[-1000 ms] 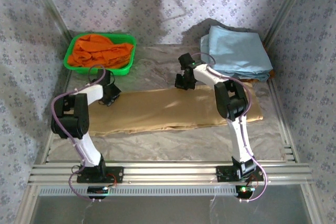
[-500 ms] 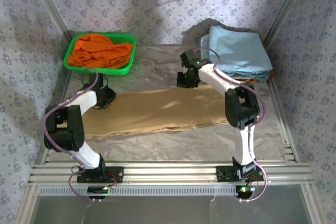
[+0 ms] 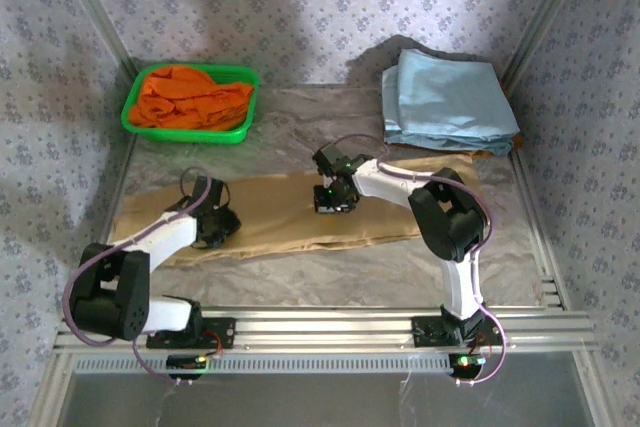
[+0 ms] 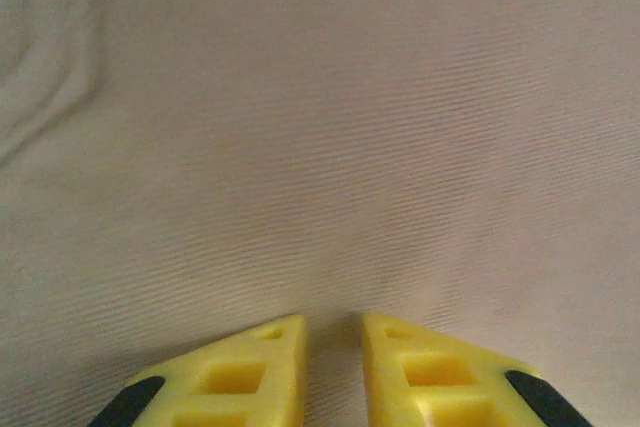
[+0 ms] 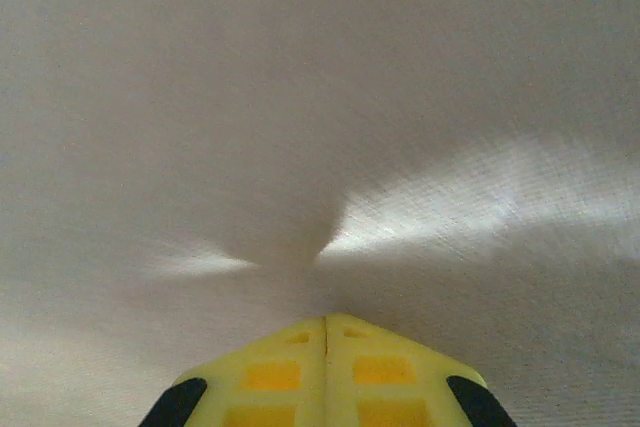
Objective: Fold and stack the trousers
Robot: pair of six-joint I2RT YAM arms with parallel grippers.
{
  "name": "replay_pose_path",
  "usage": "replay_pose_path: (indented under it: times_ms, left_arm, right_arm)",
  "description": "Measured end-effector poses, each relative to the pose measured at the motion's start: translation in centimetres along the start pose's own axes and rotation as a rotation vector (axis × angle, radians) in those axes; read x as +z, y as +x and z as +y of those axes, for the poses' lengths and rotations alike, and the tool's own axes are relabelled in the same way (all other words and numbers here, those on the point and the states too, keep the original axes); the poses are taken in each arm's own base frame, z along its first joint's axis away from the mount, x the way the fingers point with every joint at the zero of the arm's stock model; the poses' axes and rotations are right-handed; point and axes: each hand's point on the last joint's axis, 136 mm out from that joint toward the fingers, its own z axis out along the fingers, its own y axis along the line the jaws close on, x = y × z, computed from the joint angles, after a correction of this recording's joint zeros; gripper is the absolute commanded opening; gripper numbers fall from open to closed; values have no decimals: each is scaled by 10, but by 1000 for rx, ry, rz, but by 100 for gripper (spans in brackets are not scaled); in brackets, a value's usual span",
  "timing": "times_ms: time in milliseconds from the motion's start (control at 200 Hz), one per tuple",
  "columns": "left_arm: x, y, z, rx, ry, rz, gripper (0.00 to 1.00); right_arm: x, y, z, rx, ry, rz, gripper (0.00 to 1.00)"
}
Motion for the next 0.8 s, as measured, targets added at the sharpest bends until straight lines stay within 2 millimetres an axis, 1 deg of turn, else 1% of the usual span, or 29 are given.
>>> replay_pose_path:
  times_ms: [25, 70, 115, 165, 285, 485, 560, 625, 720, 800]
  left_arm:
    - [-1, -2, -2, -3, 13, -13, 21]
    - [-2, -6, -5, -8, 28, -37, 21]
    - [0, -6, -3, -12, 29, -46, 20]
    - [1, -6, -3, -18, 40, -57, 20]
    - [3, -9, -5, -36, 63, -80, 19]
    - [3, -10, -7, -51, 88, -97, 19]
    - [1, -10, -7, -51, 88, -97, 19]
    - [-1, -8, -4, -52, 81, -92, 21]
    - [-8, -4, 3, -54, 53, -84, 23]
    - [-15, 0, 9, -51, 30, -78, 26]
  right_arm:
    - [2, 5, -2, 7, -5, 3, 3]
    - [-3, 6, -4, 6, -13, -24, 3]
    - [-6, 17, -10, 10, -8, -24, 3]
    - [-8, 33, -19, 18, -1, -12, 3]
    - [-14, 49, -30, 23, -5, -30, 3]
    - [-22, 50, -46, 59, 0, -56, 5]
    - [-28, 52, -56, 74, 38, -52, 6]
    - [-35, 55, -61, 80, 63, -47, 8]
    - [-49, 56, -59, 72, 71, -62, 9]
    - [-61, 50, -51, 58, 55, -86, 8]
